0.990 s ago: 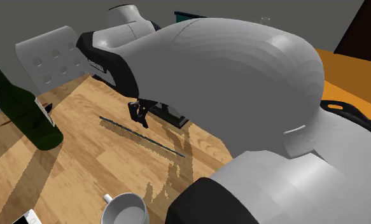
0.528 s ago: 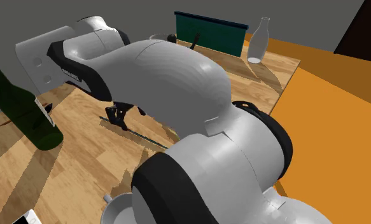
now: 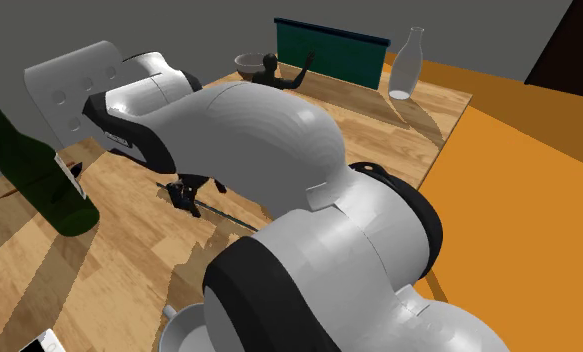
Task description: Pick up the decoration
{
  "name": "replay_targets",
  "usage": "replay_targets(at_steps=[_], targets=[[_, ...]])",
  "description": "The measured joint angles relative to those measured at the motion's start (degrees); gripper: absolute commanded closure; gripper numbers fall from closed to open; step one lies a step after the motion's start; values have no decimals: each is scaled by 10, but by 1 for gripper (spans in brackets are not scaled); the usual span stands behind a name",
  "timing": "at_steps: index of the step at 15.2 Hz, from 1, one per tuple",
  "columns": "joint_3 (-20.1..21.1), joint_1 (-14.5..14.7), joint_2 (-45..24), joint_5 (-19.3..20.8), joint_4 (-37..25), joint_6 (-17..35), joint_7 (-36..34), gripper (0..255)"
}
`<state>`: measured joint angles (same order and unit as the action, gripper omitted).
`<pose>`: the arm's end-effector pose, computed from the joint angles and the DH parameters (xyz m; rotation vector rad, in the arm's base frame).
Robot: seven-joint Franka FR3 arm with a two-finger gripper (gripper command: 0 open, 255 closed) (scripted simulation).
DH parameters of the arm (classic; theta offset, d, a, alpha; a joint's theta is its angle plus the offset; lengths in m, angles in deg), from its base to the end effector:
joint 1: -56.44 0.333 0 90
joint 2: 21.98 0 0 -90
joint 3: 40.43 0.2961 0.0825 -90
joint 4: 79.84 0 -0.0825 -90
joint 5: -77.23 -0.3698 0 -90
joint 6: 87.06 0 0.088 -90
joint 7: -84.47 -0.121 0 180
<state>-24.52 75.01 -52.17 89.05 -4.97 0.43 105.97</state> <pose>0.5638 0.3166 0.3983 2.6605 1.4224 -0.4230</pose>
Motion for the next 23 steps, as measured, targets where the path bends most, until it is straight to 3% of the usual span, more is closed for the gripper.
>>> replay_targets(at_steps=[1, 12, 23], targets=[[0, 0, -1, 0, 2, 3, 0, 255], [0, -1, 0, 0, 3, 3, 0, 255], [1, 9, -4, 1, -86, -80, 8, 255]])
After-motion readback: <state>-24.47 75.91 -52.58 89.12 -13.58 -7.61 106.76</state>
